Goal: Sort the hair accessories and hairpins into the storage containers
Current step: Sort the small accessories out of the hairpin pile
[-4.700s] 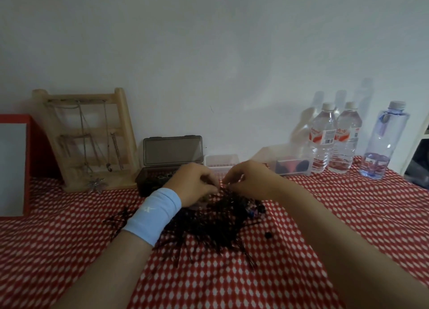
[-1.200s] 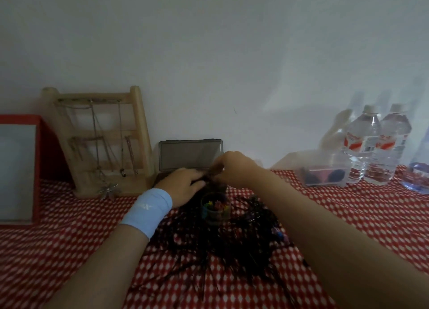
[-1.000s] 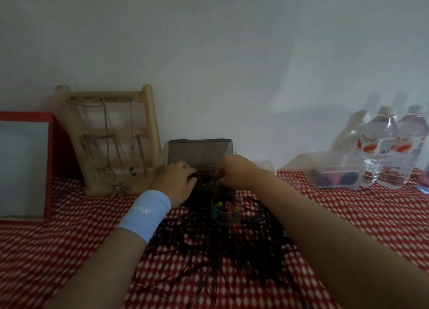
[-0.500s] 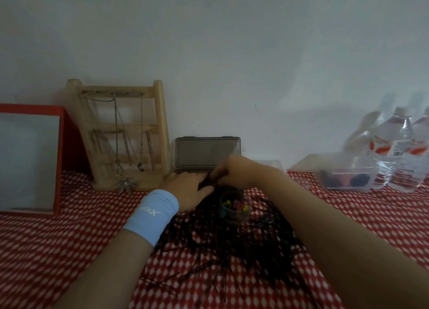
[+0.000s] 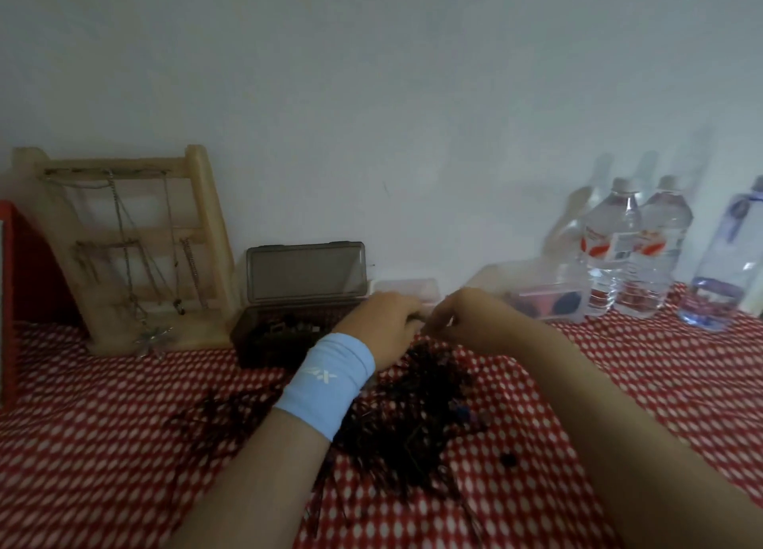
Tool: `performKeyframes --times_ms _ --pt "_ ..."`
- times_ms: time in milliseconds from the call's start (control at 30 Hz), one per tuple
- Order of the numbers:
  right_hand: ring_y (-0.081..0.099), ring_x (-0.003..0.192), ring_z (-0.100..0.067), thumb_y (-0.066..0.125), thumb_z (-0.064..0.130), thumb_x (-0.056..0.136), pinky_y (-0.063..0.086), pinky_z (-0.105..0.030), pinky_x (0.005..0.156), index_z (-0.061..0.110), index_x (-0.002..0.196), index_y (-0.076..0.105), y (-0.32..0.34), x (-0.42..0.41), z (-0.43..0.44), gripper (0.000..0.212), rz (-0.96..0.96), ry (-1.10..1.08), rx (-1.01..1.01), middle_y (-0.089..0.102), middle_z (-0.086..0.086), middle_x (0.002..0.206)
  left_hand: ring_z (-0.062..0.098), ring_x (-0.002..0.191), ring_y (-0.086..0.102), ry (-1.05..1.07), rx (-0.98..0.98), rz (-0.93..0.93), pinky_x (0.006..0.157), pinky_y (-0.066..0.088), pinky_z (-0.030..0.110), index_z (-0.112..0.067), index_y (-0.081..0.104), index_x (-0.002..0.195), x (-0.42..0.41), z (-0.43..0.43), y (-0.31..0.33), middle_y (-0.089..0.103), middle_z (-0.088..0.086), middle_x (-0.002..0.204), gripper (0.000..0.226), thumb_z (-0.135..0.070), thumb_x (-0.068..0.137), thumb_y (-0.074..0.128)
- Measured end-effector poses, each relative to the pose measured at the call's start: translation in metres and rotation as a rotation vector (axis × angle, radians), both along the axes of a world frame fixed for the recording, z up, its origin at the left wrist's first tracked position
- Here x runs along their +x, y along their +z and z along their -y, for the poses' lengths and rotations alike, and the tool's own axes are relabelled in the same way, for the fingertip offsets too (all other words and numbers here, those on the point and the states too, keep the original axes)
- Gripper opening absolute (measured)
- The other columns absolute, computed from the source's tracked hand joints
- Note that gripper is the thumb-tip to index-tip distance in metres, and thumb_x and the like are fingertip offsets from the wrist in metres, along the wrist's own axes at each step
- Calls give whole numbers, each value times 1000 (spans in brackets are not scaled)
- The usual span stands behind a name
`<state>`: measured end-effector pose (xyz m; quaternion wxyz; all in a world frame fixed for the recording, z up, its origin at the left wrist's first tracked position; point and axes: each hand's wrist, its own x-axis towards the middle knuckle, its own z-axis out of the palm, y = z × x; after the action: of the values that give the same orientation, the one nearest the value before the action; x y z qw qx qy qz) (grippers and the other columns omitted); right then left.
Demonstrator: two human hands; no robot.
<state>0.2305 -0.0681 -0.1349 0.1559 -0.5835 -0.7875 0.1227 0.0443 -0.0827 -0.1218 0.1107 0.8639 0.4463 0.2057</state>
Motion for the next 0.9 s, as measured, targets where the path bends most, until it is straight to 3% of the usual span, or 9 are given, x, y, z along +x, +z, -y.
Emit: performKeyframes --times_ms 67,167,300,467,600,767,900 --pt "58 76 1 71 20 90 39 -13 74 28 99 80 -11 11 3 16 -5 -3 21 71 14 89 25 108 61 -3 -35 -41 94 45 28 -22 69 115 14 -3 -15 68 6 118 27 -14 96 51" --pt "62 78 1 72 13 85 42 -8 72 28 98 80 -22 24 4 21 -68 12 20 76 12 94 29 109 61 38 -80 -166 91 43 28 -18 67 119 25 -13 -33 65 12 122 32 -6 95 49" --pt "66 86 2 74 13 85 53 -18 85 29 95 80 -27 31 5 20 -138 27 7 75 14 94 31 107 61 73 -39 -252 91 48 35 -12 67 115 32 -19 -38 66 14 117 26 -10 97 48" --pt "66 91 1 66 12 91 52 -21 89 27 98 78 -17 39 12 21 -149 36 -172 73 15 97 27 105 61 79 -21 -279 89 50 34 -12 70 110 32 -16 -39 67 11 111 23 -15 96 52" --pt "66 99 -2 62 5 89 52 -25 94 33 102 74 -5 44 15 33 -124 55 -253 72 15 103 28 105 62 81 -107 -236 93 49 35 -12 70 113 28 -12 -31 67 10 114 22 -15 94 60" --pt "65 101 -3 74 15 84 48 -22 92 34 116 72 5 41 12 37 67 103 -348 71 16 106 10 85 60 65 -18 -42 81 47 25 -21 70 104 18 -6 -20 67 -5 102 19 -23 85 72" --pt "64 95 0 79 21 81 47 -30 99 37 100 77 9 38 9 25 99 67 -313 69 26 91 6 81 59 42 7 75 77 44 20 -20 73 98 9 -5 0 61 -7 96 11 -24 88 70"
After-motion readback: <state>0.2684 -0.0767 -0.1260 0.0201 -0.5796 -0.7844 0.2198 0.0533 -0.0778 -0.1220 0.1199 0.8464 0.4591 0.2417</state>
